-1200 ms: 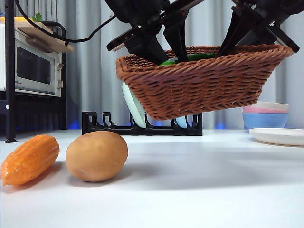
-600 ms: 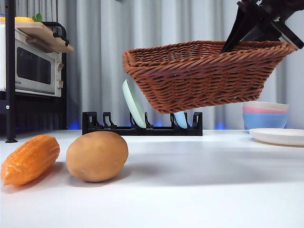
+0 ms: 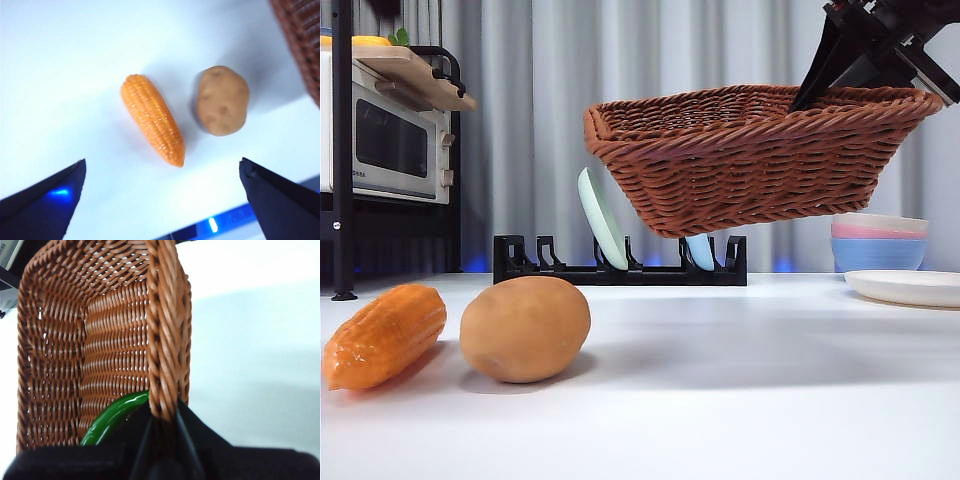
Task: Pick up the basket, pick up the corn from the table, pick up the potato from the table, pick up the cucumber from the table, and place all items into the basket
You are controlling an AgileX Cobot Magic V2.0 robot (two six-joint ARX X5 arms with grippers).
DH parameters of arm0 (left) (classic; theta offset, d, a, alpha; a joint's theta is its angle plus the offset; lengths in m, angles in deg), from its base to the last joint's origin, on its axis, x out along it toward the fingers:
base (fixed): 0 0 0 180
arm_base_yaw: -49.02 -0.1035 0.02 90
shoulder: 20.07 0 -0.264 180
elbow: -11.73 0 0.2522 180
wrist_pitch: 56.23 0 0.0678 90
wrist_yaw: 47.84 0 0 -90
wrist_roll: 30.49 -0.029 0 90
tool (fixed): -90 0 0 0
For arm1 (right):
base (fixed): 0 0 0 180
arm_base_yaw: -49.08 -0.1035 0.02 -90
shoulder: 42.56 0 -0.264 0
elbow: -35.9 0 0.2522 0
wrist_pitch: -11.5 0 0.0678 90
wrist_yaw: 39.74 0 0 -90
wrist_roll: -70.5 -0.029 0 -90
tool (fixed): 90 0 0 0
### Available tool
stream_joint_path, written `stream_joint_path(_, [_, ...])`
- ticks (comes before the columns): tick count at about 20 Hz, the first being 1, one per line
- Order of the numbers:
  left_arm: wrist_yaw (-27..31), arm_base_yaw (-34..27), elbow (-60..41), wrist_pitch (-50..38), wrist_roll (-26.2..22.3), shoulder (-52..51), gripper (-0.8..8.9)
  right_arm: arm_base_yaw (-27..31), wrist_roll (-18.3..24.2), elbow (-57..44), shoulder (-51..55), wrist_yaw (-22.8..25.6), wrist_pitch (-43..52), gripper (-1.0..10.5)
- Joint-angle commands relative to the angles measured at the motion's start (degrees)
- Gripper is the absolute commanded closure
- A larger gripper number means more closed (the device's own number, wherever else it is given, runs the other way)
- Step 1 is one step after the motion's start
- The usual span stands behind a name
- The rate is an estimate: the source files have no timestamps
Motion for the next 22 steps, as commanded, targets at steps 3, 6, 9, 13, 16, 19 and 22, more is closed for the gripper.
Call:
stream_joint_path(3, [-1.49,-1.29,-11.3,-10.43,3.32,0.7,2.49,0.02,-0.2,0.17,0.46,-0.63,1.05,9.6])
stream_joint_path(6, [-5.2,-3.87,-16.0,-16.48,3.28,2.6,2.49,0.02,0.28,0.17,0.46,-0.63,1.05,9.6])
stream_joint_path(9, [-7.65,-6.99,-18.75,-21.05,2.47,5.44,2.49,0.02,0.66,0.17,0.46,-0.63,1.03,9.6])
stream_joint_path(13, [-8.68,-11.06,-19.15,-24.41,0.42,10.34,2.49,0.04,0.66,0.17,0.46,-0.61,1.03,9.6])
stream_joint_path(16, [-11.82,-14.1,-19.15,-28.5,-1.75,14.05,2.5,0.04,0.74,0.17,0.46,-0.57,1.03,9.6])
stream_joint_path(19, [-12.13,-16.15,-19.15,-31.63,-3.19,17.84,2.52,0.07,0.87,0.17,0.46,-0.55,1.03,9.6])
stream_joint_path(22, [-12.15,-18.03,-19.15,-33.2,-4.33,21.11,2.52,0.07,0.85,0.17,0.46,-0.55,1.03,9.6])
